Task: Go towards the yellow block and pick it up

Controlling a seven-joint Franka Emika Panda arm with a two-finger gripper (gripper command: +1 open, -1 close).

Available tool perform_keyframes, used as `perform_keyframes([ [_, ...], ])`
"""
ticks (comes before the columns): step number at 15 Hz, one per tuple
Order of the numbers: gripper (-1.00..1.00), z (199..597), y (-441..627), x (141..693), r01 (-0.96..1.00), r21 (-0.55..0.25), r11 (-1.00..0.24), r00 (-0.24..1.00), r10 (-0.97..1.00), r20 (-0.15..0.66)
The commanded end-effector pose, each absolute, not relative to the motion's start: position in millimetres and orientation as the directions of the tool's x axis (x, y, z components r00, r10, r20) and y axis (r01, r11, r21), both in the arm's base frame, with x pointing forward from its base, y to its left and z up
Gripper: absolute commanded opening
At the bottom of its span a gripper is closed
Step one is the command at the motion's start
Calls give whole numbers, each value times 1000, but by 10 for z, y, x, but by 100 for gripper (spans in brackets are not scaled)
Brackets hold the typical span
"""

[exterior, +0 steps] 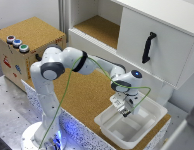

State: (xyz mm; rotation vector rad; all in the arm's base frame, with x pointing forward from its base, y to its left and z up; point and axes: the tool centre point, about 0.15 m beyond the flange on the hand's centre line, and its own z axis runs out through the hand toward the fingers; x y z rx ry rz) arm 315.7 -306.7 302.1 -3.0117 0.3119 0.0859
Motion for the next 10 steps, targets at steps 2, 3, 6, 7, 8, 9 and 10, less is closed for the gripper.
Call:
perform_keyframes([
  [2,-100,3213,-1839,2973,-103,58,-993,995,-103,3],
  [3,-100,3201,-1674,2985,-80,68,-995,997,-80,0],
  [6,-100,3184,-1279,3007,-13,80,-997,1000,-14,-11],
  [7,-100,3147,-1061,3006,29,94,-995,999,27,-25],
  [8,-100,3115,-929,3003,54,99,-994,998,50,-37],
  [9,-100,3092,-833,3000,74,100,-992,997,70,-46],
  [10,-100,3076,-723,2998,97,104,-990,994,92,-54],
])
